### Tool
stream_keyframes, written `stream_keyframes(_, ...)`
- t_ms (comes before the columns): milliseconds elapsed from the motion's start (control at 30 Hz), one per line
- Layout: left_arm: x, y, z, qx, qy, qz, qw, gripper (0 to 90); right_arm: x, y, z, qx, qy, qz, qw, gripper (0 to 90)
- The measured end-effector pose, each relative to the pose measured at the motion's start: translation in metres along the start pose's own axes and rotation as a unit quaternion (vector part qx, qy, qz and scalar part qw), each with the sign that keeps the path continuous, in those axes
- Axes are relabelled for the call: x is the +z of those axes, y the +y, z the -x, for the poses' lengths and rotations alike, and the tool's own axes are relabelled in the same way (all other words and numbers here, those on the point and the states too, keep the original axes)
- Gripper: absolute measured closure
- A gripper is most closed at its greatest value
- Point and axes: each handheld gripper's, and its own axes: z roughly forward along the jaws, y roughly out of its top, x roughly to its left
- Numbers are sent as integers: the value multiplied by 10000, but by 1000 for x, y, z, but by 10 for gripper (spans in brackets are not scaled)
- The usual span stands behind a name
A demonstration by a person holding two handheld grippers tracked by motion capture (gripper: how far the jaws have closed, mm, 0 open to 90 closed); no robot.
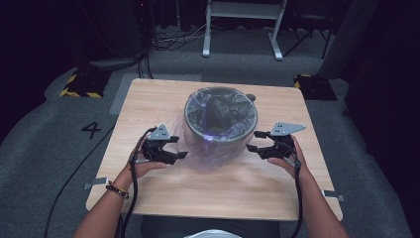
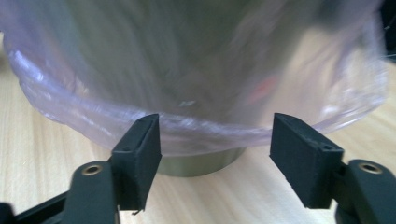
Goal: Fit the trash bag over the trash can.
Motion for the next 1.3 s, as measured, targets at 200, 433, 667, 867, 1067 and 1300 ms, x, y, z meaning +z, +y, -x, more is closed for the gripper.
stream_keyframes(200,16,-2,11,331,136,-207,9991,613,18,-10,-5,-112,93,-122,9998,679)
stream_keyframes(433,31,-4,18,438,297,-464,9975,660,25,-21,-1,-17,276,-99,9996,900)
stream_keyframes(667,17,-7,11,4,144,-194,9997,207,29,-33,4,168,193,-331,9991,900)
stream_keyframes(867,-13,-11,14,-12,161,240,9996,160,25,-38,9,310,58,-339,9989,900)
stream_keyframes(1067,-38,-11,22,39,334,721,9968,158,19,-37,10,356,-25,-219,9991,848)
stream_keyframes(1300,-54,-7,23,-32,537,1039,9931,158,7,-30,10,476,-99,50,9988,629)
